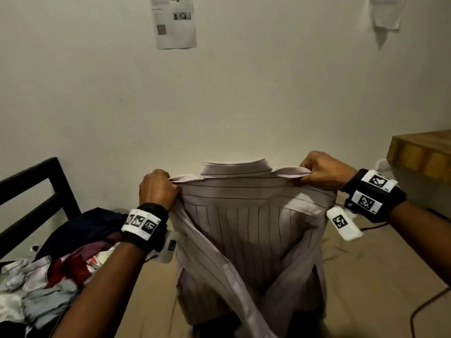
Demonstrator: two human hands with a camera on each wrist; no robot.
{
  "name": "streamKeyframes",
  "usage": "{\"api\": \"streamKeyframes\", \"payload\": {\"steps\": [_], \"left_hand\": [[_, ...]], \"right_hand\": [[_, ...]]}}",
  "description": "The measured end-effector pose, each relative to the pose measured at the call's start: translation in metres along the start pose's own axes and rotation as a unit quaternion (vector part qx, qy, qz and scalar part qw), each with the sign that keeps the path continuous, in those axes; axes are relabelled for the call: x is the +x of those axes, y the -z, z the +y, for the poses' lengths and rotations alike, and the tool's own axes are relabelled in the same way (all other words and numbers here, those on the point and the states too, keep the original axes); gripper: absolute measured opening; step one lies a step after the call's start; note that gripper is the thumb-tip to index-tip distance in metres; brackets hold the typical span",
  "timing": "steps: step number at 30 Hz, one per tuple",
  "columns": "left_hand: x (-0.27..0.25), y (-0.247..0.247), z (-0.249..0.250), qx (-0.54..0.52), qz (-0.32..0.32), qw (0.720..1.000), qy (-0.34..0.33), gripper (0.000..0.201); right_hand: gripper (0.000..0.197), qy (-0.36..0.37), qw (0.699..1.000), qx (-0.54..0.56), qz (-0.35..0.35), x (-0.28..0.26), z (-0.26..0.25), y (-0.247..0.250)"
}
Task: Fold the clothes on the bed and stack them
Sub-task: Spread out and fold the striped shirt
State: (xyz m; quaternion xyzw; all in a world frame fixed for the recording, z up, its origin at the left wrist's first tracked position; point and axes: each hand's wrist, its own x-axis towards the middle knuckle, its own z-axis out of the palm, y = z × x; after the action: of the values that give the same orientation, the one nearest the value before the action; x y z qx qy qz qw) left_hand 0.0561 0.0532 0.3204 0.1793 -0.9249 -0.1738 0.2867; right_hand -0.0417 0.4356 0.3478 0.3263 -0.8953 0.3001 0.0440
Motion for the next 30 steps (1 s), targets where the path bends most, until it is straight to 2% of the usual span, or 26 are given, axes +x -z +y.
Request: {"api": "streamKeyframes", "payload": {"steps": [1,3,4,5,7,8,9,11,13,14,17,19,21,22,24,26,28,30], "left_hand": [[0.003,0.003,-0.003,-0.022,-0.030,0.999,-0.005,0.018],[0.004,0.013,-0.005,-0.051,-0.089,0.994,-0.024,0.017],[0.004,0.017,-0.005,-0.051,-0.095,0.993,-0.037,0.013],[0.006,0.020,-0.006,-0.042,-0.078,0.995,-0.051,0.009],[0.010,0.025,-0.008,-0.008,-0.013,0.998,-0.065,0.008],[0.011,0.029,-0.009,0.003,0.004,0.998,-0.064,0.008],[0.014,0.031,-0.011,0.001,0.005,0.998,-0.062,0.012],[0.017,0.035,-0.018,-0.013,-0.039,0.997,-0.062,0.030],[0.013,0.038,-0.024,-0.037,-0.063,0.995,-0.071,0.036],[0.010,0.040,-0.024,-0.048,-0.054,0.994,-0.079,0.034],[0.004,0.043,-0.020,-0.064,0.031,0.996,-0.049,0.034],[0.002,0.047,-0.014,-0.031,0.065,0.997,-0.023,0.034],[0.000,0.048,-0.012,-0.039,0.025,0.997,-0.055,0.036],[-0.003,0.049,-0.012,-0.065,-0.010,0.995,-0.078,0.039],[-0.014,0.055,-0.016,-0.137,-0.080,0.982,-0.100,0.050],[-0.027,0.068,-0.020,-0.210,-0.180,0.956,-0.095,0.063],[-0.039,0.080,-0.022,-0.247,-0.281,0.920,-0.112,0.059],[-0.044,0.090,-0.024,-0.302,-0.308,0.892,-0.132,0.043]], "right_hand": [[0.048,-0.002,0.998,0.027,0.053,0.000,0.009,0.003],[0.066,-0.028,0.973,0.176,0.149,0.000,0.021,0.012],[0.067,-0.044,0.955,0.232,0.181,-0.001,0.022,0.016],[0.059,-0.054,0.944,0.254,0.203,-0.001,0.023,0.019],[0.053,-0.048,0.959,0.211,0.183,-0.006,0.020,0.023],[0.055,-0.041,0.973,0.181,0.140,-0.010,0.020,0.022],[0.057,-0.035,0.983,0.153,0.093,-0.014,0.019,0.022],[0.064,-0.025,0.990,0.141,0.020,-0.024,0.017,0.026],[0.066,-0.025,0.991,0.126,0.027,-0.032,0.016,0.041],[0.060,-0.020,0.991,0.121,0.047,-0.035,0.015,0.048],[0.036,0.001,0.988,0.136,0.076,-0.045,0.026,0.059],[0.039,0.004,0.991,0.119,0.055,-0.053,0.033,0.053],[0.057,0.013,0.988,0.130,0.083,-0.060,0.043,0.048],[0.059,0.016,0.982,0.149,0.112,-0.065,0.045,0.048],[0.043,0.029,0.971,0.175,0.159,-0.075,0.047,0.053],[0.029,0.035,0.969,0.180,0.164,-0.088,0.043,0.060],[0.024,0.029,0.975,0.164,0.149,-0.098,0.037,0.067],[0.020,0.029,0.976,0.162,0.145,-0.101,0.036,0.075]]}}
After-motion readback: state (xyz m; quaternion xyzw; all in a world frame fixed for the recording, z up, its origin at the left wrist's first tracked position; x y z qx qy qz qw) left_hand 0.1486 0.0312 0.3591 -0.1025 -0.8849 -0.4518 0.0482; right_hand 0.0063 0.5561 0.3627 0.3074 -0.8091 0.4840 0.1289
